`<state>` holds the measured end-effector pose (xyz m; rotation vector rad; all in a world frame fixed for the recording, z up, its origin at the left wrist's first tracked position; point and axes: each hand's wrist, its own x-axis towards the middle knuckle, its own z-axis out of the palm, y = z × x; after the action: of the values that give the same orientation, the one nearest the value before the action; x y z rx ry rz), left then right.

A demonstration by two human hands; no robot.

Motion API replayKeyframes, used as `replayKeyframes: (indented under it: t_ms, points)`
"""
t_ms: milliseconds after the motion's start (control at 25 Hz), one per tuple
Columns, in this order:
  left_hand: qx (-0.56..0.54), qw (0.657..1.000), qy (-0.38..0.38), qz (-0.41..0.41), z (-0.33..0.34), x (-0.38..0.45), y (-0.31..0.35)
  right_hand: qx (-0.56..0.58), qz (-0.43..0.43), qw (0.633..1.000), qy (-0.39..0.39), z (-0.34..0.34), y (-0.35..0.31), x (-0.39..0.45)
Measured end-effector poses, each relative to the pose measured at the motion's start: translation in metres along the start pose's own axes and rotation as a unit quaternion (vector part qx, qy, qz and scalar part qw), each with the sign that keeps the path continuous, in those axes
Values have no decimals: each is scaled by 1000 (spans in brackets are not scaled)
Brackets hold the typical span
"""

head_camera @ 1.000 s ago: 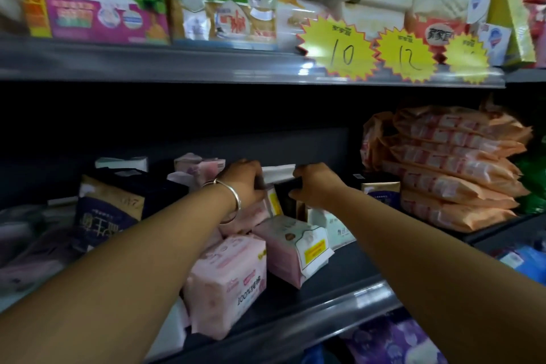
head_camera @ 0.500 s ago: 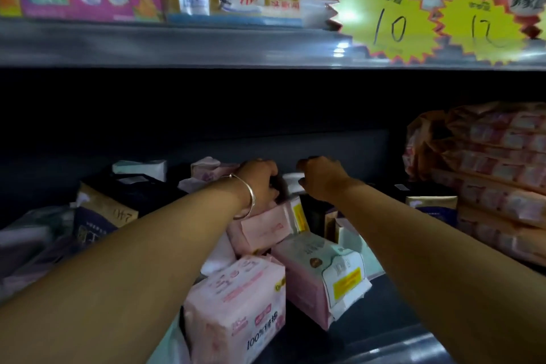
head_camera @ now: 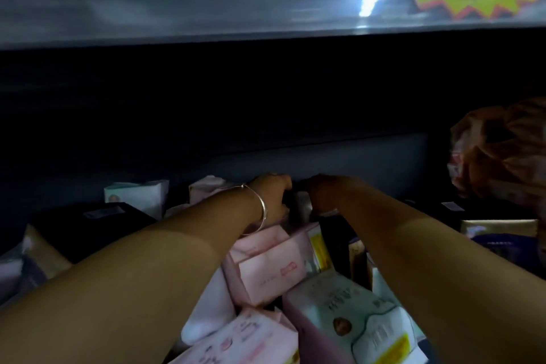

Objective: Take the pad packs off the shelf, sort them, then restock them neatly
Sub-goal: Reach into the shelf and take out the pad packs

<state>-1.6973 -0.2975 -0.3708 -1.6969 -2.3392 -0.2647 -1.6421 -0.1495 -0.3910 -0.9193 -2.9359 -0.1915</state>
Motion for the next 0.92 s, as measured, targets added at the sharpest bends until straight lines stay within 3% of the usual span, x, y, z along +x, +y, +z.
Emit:
replayKeyframes:
  t_ms: [160,360,600,920]
  points:
    - [13,1000,5,2,-5,-5,1,-95,22,995,-11,8,0,5]
    - [-3,1000,-2,-19,-21,-17,1,-36,-19,997,66,-1,-16,-26]
    - [0,999,3,-35,-61,-49,-7,-132,7,975,176,-46,-33,-81]
    - [0,997,32,-71,-101,-133,-24,-144,4,927,346,-77,-104,-157]
